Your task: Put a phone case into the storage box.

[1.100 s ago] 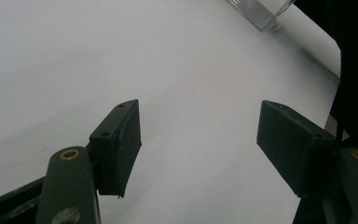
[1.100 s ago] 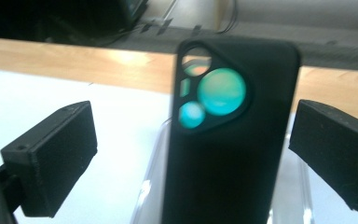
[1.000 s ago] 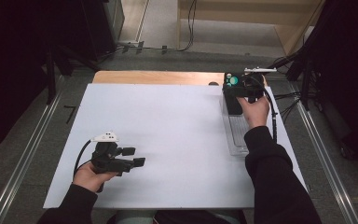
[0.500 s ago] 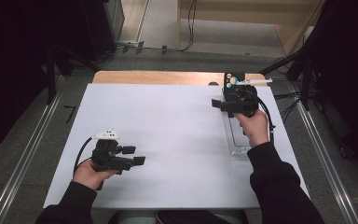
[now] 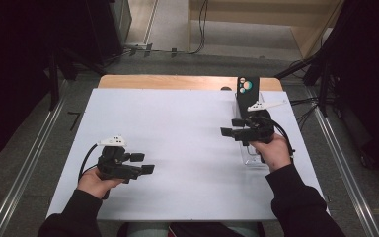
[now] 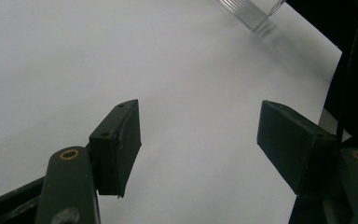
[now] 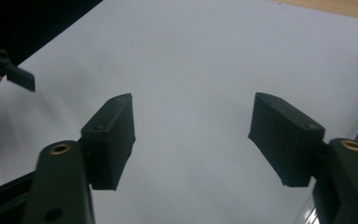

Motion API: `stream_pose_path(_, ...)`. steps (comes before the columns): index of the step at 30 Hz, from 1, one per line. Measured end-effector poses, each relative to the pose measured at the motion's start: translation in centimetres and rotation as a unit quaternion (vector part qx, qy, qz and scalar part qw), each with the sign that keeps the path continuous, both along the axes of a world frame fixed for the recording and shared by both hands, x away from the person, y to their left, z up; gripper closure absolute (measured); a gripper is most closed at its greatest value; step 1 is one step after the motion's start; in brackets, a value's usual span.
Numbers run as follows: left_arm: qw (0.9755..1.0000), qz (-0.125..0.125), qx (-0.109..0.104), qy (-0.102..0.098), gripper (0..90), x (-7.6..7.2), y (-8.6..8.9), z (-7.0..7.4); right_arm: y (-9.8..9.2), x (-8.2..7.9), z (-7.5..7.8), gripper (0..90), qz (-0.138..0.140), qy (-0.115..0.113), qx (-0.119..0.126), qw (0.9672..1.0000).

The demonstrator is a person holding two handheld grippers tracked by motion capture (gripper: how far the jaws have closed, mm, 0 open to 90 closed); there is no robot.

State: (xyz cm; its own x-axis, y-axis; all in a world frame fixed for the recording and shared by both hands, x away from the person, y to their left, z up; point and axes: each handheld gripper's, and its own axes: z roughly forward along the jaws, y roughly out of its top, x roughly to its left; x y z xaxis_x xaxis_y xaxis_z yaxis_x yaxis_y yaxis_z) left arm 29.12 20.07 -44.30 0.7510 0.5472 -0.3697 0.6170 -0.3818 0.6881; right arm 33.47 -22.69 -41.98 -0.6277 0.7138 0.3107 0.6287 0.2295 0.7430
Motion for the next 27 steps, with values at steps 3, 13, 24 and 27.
stream_pose_path(3, 1.0000, -0.004, 0.001, 0.002, 30.6, -0.1, -0.1, -0.1, 0.5, -0.9, -0.3, 32.0, 0.015, 0.001, -0.015, 0.9998)
stream_pose_path(13, 1.0000, -0.005, 0.003, 0.007, 30.5, -0.6, 0.0, -0.3, 1.2, -3.3, -1.4, 33.5, 0.051, 0.001, -0.023, 0.9985)
stream_pose_path(24, 0.9999, -0.013, 0.004, 0.009, 30.5, -1.2, 0.0, -0.6, 0.4, -6.1, -3.2, 31.8, 0.068, 0.009, -0.038, 0.9969)
stream_pose_path(27, 0.9998, -0.015, 0.000, 0.009, 30.5, -1.4, 0.0, -0.7, 0.0, -6.8, -3.8, 31.4, 0.073, 0.016, -0.036, 0.9966)
